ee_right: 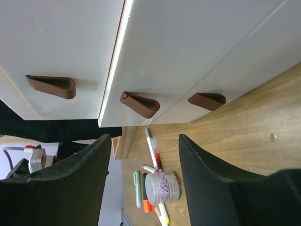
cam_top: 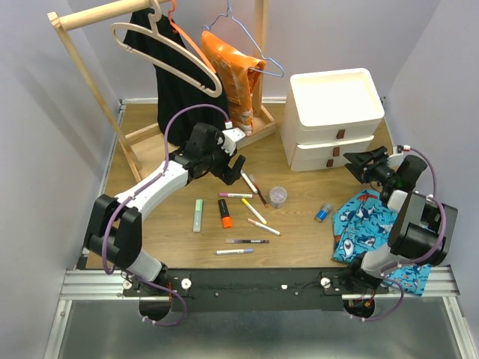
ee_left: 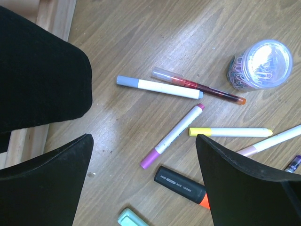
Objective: Sort the stationery into containers
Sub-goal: Open the drawer in the storage box.
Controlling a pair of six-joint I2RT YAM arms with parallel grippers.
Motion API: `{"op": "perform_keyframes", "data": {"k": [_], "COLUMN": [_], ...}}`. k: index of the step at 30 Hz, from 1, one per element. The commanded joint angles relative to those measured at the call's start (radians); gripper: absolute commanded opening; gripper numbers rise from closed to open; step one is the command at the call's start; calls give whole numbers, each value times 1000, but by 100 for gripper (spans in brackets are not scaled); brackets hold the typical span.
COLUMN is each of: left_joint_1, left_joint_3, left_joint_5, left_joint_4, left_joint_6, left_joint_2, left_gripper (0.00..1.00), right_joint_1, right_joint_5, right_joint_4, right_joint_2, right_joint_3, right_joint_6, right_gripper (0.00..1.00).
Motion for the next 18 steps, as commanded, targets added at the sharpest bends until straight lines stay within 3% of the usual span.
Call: {"op": "perform_keyframes", "data": {"k": [1, 18], "left_joint_1": [-5, -8], "left_joint_3": [28, 46], "left_joint_5": [3, -16], "left_joint_4": [15, 0], "left_joint_6": [-12, 7], "left_joint_2": [20, 41], "left_gripper": [99, 99], "right_joint_1": [36, 84], "right_joint_5": [32, 93], "right_joint_4": [184, 307], "right_joint_2": [55, 143], "right_joint_3": [-26, -20], "right_joint_6": [70, 94], "right_gripper": [63, 55]}}
